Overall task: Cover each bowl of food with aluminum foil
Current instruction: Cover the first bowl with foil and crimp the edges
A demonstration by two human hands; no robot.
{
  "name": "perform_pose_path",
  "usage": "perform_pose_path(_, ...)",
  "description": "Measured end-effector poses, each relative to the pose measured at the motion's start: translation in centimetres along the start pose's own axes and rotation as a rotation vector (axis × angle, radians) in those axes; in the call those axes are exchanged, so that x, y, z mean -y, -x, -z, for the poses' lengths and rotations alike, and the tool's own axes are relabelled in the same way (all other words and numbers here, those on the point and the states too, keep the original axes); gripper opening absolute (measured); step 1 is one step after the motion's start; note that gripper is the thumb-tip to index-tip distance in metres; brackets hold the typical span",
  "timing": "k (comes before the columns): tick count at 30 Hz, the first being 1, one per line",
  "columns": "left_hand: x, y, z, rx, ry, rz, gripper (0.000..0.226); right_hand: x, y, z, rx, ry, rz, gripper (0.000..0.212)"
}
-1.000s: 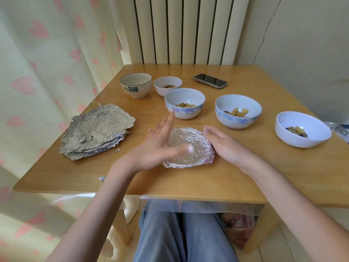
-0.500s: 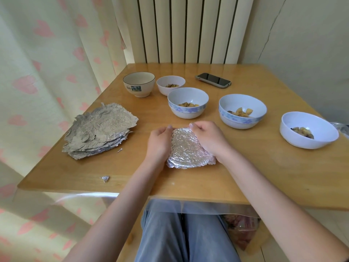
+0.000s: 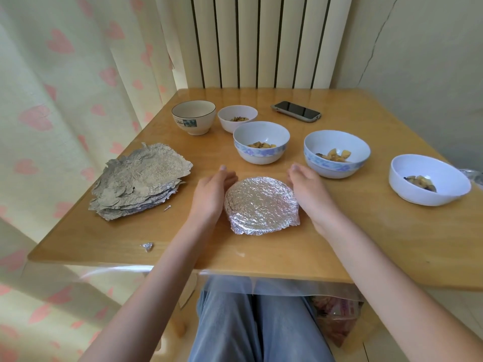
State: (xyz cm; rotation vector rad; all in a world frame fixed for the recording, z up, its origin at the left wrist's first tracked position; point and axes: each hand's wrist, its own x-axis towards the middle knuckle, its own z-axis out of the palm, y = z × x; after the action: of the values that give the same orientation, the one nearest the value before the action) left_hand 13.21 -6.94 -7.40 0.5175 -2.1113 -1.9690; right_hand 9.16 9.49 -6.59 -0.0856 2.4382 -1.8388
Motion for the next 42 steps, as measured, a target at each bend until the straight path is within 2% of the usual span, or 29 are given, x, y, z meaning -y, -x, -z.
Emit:
perform_pose_path(2, -0.6, 0.0, -0.2, 0.023, 0.077, -0.045, 0.04, -0.6, 1.4, -0.5, -0.077, -0.111, -0.034, 0.041)
perform_pose_path(4, -0.9, 0.1, -0.9, 0.075, 0.053, -0.081, 0.04, -0.9, 2.6, -1.7, -0.121, -0.182, -0.047, 0.035)
perform_pose_path(8, -0.9, 0.2, -1.8, 0.135, 0.016, -0.08, 0.039, -0.8, 2.5, -3.1, -0.211, -0.207, -0.038, 0.032)
perform_pose_path(11, -0.2, 0.2, -1.9, 0.022, 0.02, -0.086, 0.041, -0.2, 1.3, -3.1, -0.167, -0.122, -0.076, 0.033)
perform_pose_path(16, 0.3, 1.8, -3.3, -0.288, 0.024, -0.065, 0.042, 0.9, -0.2, -2.4, -0.008, 0.109, -0.047, 0.036)
perform_pose_path(22, 0.8, 2.3, -3.7, -0.358, 0.041, -0.086, 0.041, 1.3, -0.2, -2.3, 0.05, 0.149, -0.04, 0.047)
perform_pose_path(26, 0.9, 2.3, -2.4, -0.259, 0.048, 0.005, 0.037, 1.9, -0.6, -1.3, 0.136, 0.248, -0.022, 0.05)
perform_pose_path(28, 0.7, 1.5, -1.0, -0.227, 0.123, 0.065, 0.031, 1.8, -0.7, -0.3, 0.042, 0.253, 0.024, 0.045)
perform_pose_path(30, 0.1, 0.5, 0.0, -0.174, 0.226, 0.077, 0.032, 1.0, -0.2, 0.1, -0.127, 0.138, 0.087, 0.036)
perform_pose_path(33, -0.9, -1.0, 0.0, 0.035, 0.165, -0.021, 0.039, 0.0, 1.5, -1.3, -0.165, -0.002, 0.105, 0.033)
perform_pose_path(37, -1.7, -1.6, -1.0, 0.292, -0.001, -0.1, 0.038, -0.2, 2.5, -3.1, -0.208, -0.002, 0.124, 0.033)
perform_pose_path(42, -1.3, -1.3, -1.5, 0.248, -0.023, -0.124, 0.04, -0.5, 2.1, -3.4, -0.24, 0.006, 0.119, 0.034)
